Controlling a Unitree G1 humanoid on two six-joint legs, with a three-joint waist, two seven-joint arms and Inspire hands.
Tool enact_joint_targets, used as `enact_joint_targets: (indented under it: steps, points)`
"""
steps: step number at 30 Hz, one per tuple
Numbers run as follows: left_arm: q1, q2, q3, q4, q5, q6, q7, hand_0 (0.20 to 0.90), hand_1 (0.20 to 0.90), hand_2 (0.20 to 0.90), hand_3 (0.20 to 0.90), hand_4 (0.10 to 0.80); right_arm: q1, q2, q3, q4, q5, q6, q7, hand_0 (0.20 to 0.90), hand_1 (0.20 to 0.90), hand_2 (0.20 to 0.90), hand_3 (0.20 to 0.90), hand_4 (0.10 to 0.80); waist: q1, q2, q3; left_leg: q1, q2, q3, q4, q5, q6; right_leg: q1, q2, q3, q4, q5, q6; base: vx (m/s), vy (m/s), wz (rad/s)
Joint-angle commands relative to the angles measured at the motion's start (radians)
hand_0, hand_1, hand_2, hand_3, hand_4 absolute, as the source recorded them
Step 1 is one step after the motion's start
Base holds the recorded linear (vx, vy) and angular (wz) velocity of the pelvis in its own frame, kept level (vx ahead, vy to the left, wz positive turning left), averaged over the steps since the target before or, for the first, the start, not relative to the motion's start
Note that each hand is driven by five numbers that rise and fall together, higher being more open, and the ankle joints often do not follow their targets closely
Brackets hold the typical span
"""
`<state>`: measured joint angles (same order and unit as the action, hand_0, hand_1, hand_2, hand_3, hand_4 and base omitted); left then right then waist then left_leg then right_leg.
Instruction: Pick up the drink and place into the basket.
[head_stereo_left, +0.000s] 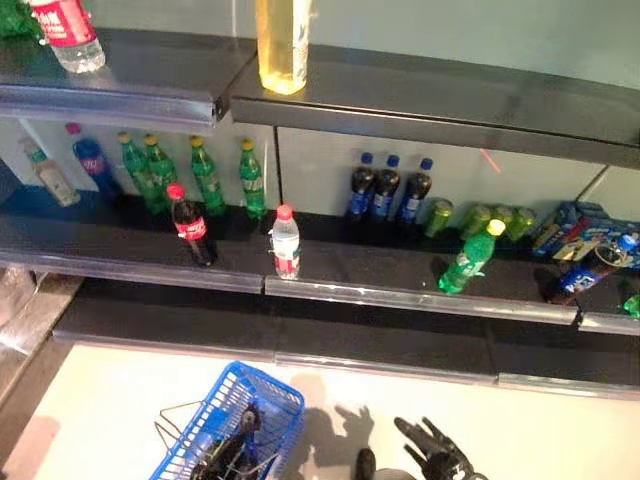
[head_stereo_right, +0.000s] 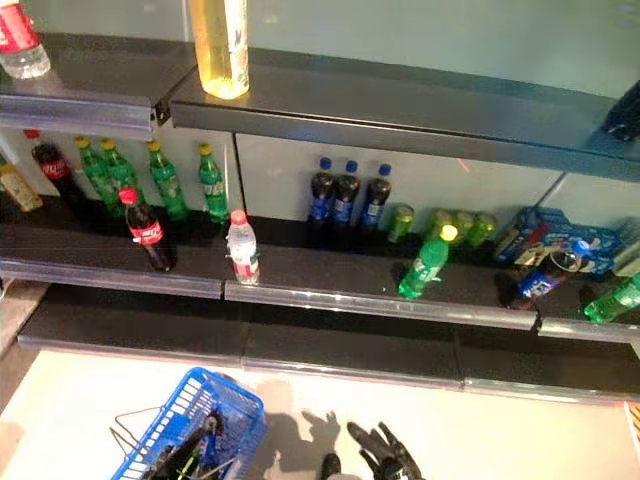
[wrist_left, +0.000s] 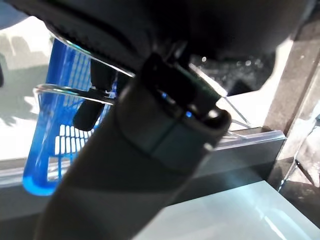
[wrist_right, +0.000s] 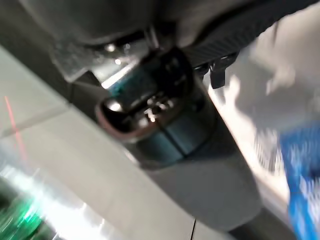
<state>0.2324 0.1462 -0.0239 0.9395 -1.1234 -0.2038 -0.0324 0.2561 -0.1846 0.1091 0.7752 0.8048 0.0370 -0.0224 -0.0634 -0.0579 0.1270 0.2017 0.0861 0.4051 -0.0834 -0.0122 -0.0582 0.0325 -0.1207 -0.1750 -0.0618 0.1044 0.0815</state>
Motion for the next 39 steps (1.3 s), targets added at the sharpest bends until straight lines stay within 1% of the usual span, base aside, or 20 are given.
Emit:
enact_joint_targets:
  steps: [1, 3, 4, 6, 9, 11, 15, 18, 19, 20, 21, 23, 25, 27, 29, 30, 32, 34, 35, 39]
  points:
    - [-0.075, 0.049, 0.082, -0.053, 0.030, -0.178, -0.077, 0.300, 0.300, 0.300, 0.200, 0.100, -0.043, 0.009, -0.064, 0.074, -0.034, -0.093, -0.022, 0.900, 0.900, 0.900, 0.900, 0.800, -0.016, 0.010, -0.007, -0.045, -0.029, -0.021, 0.082, -0.056, 0.028, -0.012, -0.121, -0.034, 0.021, 0.039, 0.133, -0.014, -0.018, -0.21]
    - [-0.077, 0.052, 0.088, -0.035, 0.034, -0.180, -0.078, 0.300, 0.300, 0.300, 0.200, 0.100, -0.047, 0.014, -0.082, 0.107, -0.011, -0.093, -0.022, 0.900, 0.900, 0.900, 0.900, 0.800, -0.017, 0.012, -0.006, -0.036, -0.029, -0.005, 0.071, -0.054, 0.025, -0.030, -0.133, -0.052, 0.025, 0.060, 0.143, -0.026, -0.030, -0.40]
    - [-0.070, 0.061, 0.105, -0.016, 0.030, -0.189, -0.075, 0.300, 0.300, 0.300, 0.200, 0.100, -0.059, 0.018, -0.108, 0.161, -0.047, -0.097, 0.009, 0.900, 0.900, 0.900, 0.900, 0.800, -0.001, 0.021, -0.005, -0.010, -0.020, 0.043, 0.051, -0.066, 0.014, -0.048, -0.160, -0.156, 0.067, 0.079, 0.167, -0.044, -0.038, -0.68]
    - [-0.063, 0.062, 0.114, -0.012, -0.010, -0.198, -0.079, 0.300, 0.300, 0.300, 0.200, 0.100, -0.080, 0.009, -0.112, 0.195, -0.089, -0.105, 0.015, 0.900, 0.900, 0.900, 0.900, 0.800, 0.016, 0.030, -0.001, -0.006, -0.012, 0.086, 0.049, -0.062, 0.018, -0.063, -0.174, -0.224, 0.142, 0.073, 0.165, -0.187, -0.083, -1.27]
    - [-0.069, 0.068, 0.111, 0.005, -0.029, -0.210, -0.090, 0.300, 0.300, 0.300, 0.200, 0.100, -0.099, 0.010, -0.118, 0.242, -0.060, -0.109, 0.038, 0.900, 0.900, 0.900, 0.900, 0.800, 0.017, 0.042, -0.001, -0.032, 0.003, 0.083, 0.066, -0.051, 0.033, -0.084, -0.145, -0.202, 0.266, -0.014, 0.134, -0.187, -0.158, -0.84]
    - [-0.088, 0.061, 0.122, 0.045, -0.062, -0.223, -0.087, 0.300, 0.300, 0.300, 0.200, 0.100, -0.125, 0.006, -0.115, 0.296, -0.062, -0.117, 0.057, 0.900, 0.900, 0.900, 0.900, 0.800, 0.029, 0.045, -0.009, -0.062, 0.032, 0.068, 0.101, -0.038, 0.025, -0.061, -0.103, -0.216, 0.277, -0.099, 0.084, -0.157, -0.421, -0.53]
    - [-0.109, 0.045, 0.160, 0.095, -0.079, -0.224, -0.046, 0.300, 0.300, 0.300, 0.200, 0.100, -0.169, -0.006, -0.099, 0.334, -0.083, -0.101, 0.063, 0.900, 0.900, 0.900, 0.900, 0.800, 0.036, 0.029, -0.025, -0.080, 0.097, 0.024, 0.133, -0.006, -0.022, 0.003, -0.010, -0.172, 0.181, -0.134, 0.019, -0.031, -0.502, -0.61]
    - [-0.114, 0.033, 0.170, 0.107, -0.090, -0.231, -0.028, 0.300, 0.300, 0.300, 0.200, 0.100, -0.178, -0.013, -0.085, 0.320, -0.066, -0.081, 0.052, 0.900, 0.900, 0.900, 0.900, 0.800, 0.040, 0.019, -0.031, -0.085, 0.126, 0.008, 0.148, 0.004, -0.042, 0.024, 0.014, -0.158, 0.143, -0.132, 0.004, 0.002, -0.324, -0.39]
    - [-0.112, 0.028, 0.172, 0.112, -0.122, -0.237, -0.023, 0.300, 0.300, 0.300, 0.200, 0.100, -0.181, -0.017, -0.079, 0.315, -0.070, -0.070, 0.052, 0.900, 0.900, 0.900, 0.900, 0.800, 0.047, 0.013, -0.032, -0.097, 0.138, -0.031, 0.168, 0.020, -0.055, 0.033, 0.031, -0.141, 0.121, -0.130, -0.005, -0.029, -0.461, -0.48]
    - [-0.102, 0.013, 0.184, 0.119, -0.171, -0.254, -0.034, 0.300, 0.300, 0.300, 0.200, 0.100, -0.185, -0.019, -0.061, 0.302, -0.090, -0.049, 0.043, 0.900, 0.900, 0.900, 0.900, 0.800, 0.071, 0.002, -0.029, -0.144, 0.126, -0.124, 0.228, 0.059, -0.052, 0.034, 0.051, -0.114, 0.089, -0.109, -0.029, -0.016, -0.491, -0.50]
    - [-0.094, 0.007, 0.184, 0.116, -0.190, -0.262, -0.042, 0.300, 0.300, 0.300, 0.200, 0.100, -0.187, -0.021, -0.052, 0.294, -0.106, -0.043, 0.041, 0.900, 0.900, 0.900, 0.900, 0.800, 0.082, -0.002, -0.026, -0.163, 0.106, -0.166, 0.253, 0.054, -0.045, 0.037, 0.055, -0.097, 0.078, -0.106, -0.033, -0.021, -0.416, -0.74]
    - [-0.072, -0.011, 0.185, 0.101, -0.227, -0.283, -0.051, 0.300, 0.300, 0.300, 0.200, 0.100, -0.193, -0.033, -0.029, 0.272, -0.136, -0.027, 0.051, 0.900, 0.900, 0.900, 0.900, 0.800, 0.117, -0.011, -0.017, -0.211, 0.015, -0.267, 0.318, -0.004, -0.010, 0.040, 0.064, -0.068, 0.060, -0.102, -0.043, 0.049, -0.278, -1.43]
    - [-0.060, -0.014, 0.180, 0.091, -0.255, -0.285, -0.050, 0.300, 0.300, 0.300, 0.200, 0.100, -0.199, -0.042, -0.021, 0.266, -0.144, -0.023, 0.059, 0.900, 0.900, 0.900, 0.900, 0.800, 0.132, -0.009, -0.013, -0.230, -0.038, -0.297, 0.333, -0.036, 0.011, 0.040, 0.073, -0.054, 0.053, -0.101, -0.046, 0.077, -0.223, -1.83]
    - [-0.043, -0.009, 0.183, 0.090, -0.270, -0.271, -0.040, 0.300, 0.300, 0.300, 0.200, 0.100, -0.215, -0.052, -0.002, 0.260, -0.128, -0.021, 0.067, 0.900, 0.900, 0.900, 0.900, 0.800, 0.159, 0.001, -0.010, -0.256, -0.136, -0.367, 0.293, -0.064, 0.041, 0.039, 0.101, -0.028, 0.049, -0.102, -0.049, 0.166, -0.233, -1.24]
    - [-0.040, -0.008, 0.186, 0.094, -0.272, -0.268, -0.035, 0.300, 0.300, 0.300, 0.200, 0.100, -0.219, -0.050, 0.008, 0.260, -0.128, -0.023, 0.067, 0.900, 0.900, 0.900, 0.900, 0.800, 0.169, 0.011, -0.007, -0.256, -0.163, -0.399, 0.255, -0.048, 0.044, 0.043, 0.119, -0.016, 0.050, -0.107, -0.050, 0.211, -0.167, -0.46]
    - [-0.037, -0.007, 0.191, 0.105, -0.286, -0.268, -0.040, 0.300, 0.300, 0.300, 0.200, 0.100, -0.222, -0.043, 0.024, 0.255, -0.139, -0.025, 0.067, 0.900, 0.900, 0.900, 0.900, 0.800, 0.184, 0.028, -0.003, -0.278, -0.190, -0.426, 0.190, 0.007, 0.033, 0.056, 0.148, -0.006, 0.053, -0.120, -0.051, 0.316, -0.212, -0.03]
    - [-0.037, -0.009, 0.196, 0.113, -0.294, -0.268, -0.052, 0.300, 0.300, 0.300, 0.200, 0.100, -0.222, -0.038, 0.035, 0.244, -0.150, -0.025, 0.067, 0.900, 0.900, 0.900, 0.900, 0.800, 0.193, 0.037, 0.004, -0.307, -0.204, -0.414, 0.163, 0.044, 0.023, 0.070, 0.164, -0.003, 0.058, -0.135, -0.051, 0.290, -0.185, -0.35]
    - [-0.042, -0.012, 0.207, 0.123, -0.292, -0.269, -0.068, 0.300, 0.300, 0.300, 0.200, 0.100, -0.218, -0.022, 0.061, 0.212, -0.157, -0.022, 0.058, 0.900, 0.900, 0.900, 0.900, 0.800, 0.207, 0.050, 0.005, -0.378, -0.223, -0.296, 0.137, 0.098, 0.012, 0.110, 0.204, -0.026, 0.080, -0.178, -0.056, 0.395, -0.258, -0.97]
    - [-0.041, -0.015, 0.206, 0.118, -0.290, -0.274, -0.062, 0.300, 0.300, 0.300, 0.200, 0.100, -0.217, -0.010, 0.072, 0.194, -0.163, -0.017, 0.048, 0.900, 0.900, 0.900, 0.900, 0.800, 0.211, 0.050, -0.004, -0.389, -0.236, -0.223, 0.139, 0.096, 0.022, 0.128, 0.225, -0.040, 0.098, -0.197, -0.058, 0.302, -0.197, -0.14]
    - [-0.040, -0.015, 0.215, 0.104, -0.286, -0.284, -0.038, 0.300, 0.300, 0.300, 0.200, 0.100, -0.225, 0.013, 0.099, 0.168, -0.159, -0.001, 0.031, 0.900, 0.900, 0.900, 0.900, 0.800, 0.220, 0.030, -0.025, -0.375, -0.268, -0.154, 0.160, 0.055, 0.070, 0.142, 0.257, -0.060, 0.161, -0.203, -0.045, 0.337, -0.190, 0.32]
